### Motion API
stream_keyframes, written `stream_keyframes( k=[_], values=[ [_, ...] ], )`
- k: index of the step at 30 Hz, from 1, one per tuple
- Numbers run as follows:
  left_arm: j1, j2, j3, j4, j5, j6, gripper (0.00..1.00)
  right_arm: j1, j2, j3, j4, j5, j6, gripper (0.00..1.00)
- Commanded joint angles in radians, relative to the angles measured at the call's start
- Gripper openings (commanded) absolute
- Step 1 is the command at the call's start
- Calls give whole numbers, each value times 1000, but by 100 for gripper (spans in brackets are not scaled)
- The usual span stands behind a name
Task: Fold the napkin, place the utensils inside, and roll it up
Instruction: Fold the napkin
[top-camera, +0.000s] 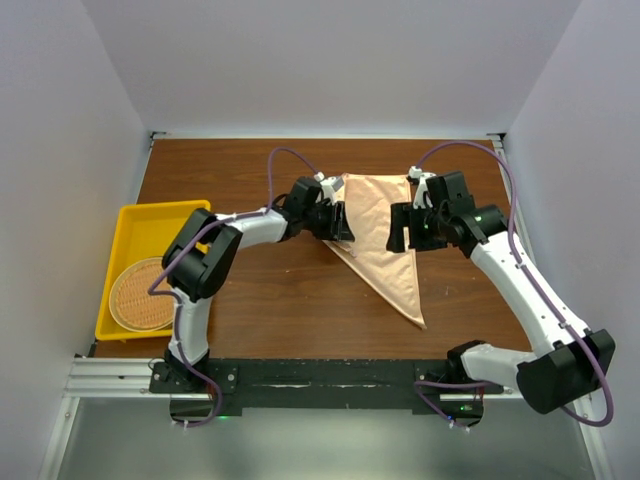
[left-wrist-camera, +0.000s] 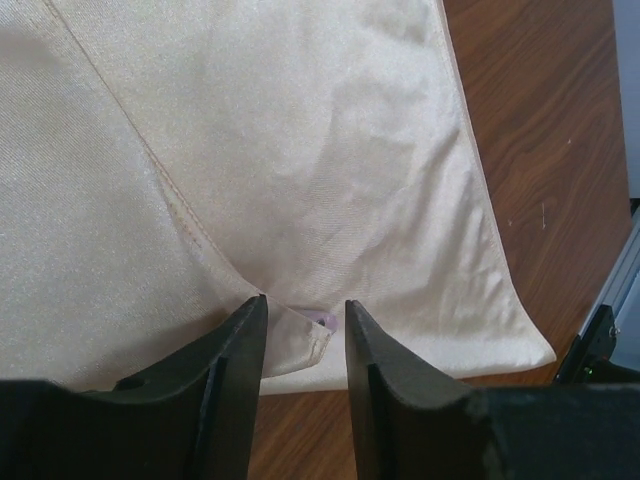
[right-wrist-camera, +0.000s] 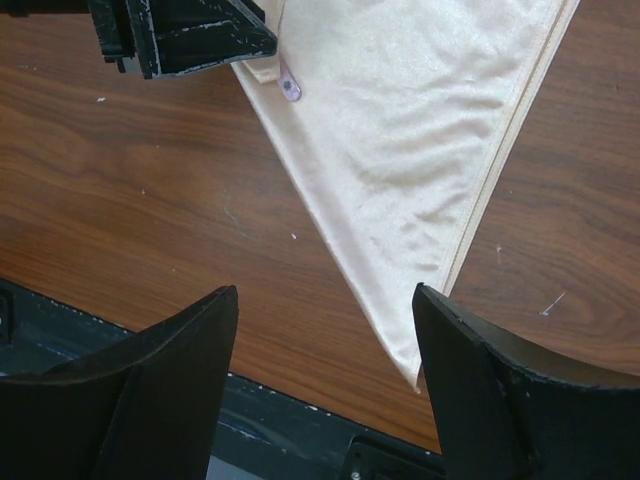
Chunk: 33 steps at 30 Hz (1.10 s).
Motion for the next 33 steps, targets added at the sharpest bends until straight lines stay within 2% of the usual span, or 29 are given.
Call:
stream_keyframes(
  k=[1,3,6,7,8,11,15,18,20,25,29,30,33],
  values=[
    [-7,-130,-16,18,31,11,51,-4,2,5,27,-23,32,75],
    [-4,-187,-35,-5,23,8,54,-3,8,8,30,-35,49,76],
    [4,-317,-38,-59,3,-4,56,-4,29,42,-12,-34,106,92],
    [5,-386,-38,-103,-9,-13,57,-6,38,43,-41,-26,140,93],
    [5,-418,-35,-125,-28,-18,57,-4,35,40,-48,-14,160,98],
    [7,-543,-47,-206,-89,-32,56,-17,3,-35,-49,53,282,98],
    [9,-682,-108,-281,-101,-9,56,-46,-29,-215,-43,23,426,98],
    [9,-756,-168,-328,-78,14,56,-92,-60,-355,-31,-46,519,91],
    [7,-810,-228,-328,-42,11,55,-106,-93,-403,-52,-28,574,81],
    [9,-934,-332,-311,20,-6,55,-123,-158,-435,-204,104,617,74],
    [9,-995,-363,-334,26,8,55,-127,-186,-492,-224,143,634,69],
    [9,-1009,-363,-351,26,11,55,-126,-193,-526,-209,130,641,62],
    [9,-1023,-359,-374,37,17,55,-126,-216,-585,-184,104,677,53]
  ],
)
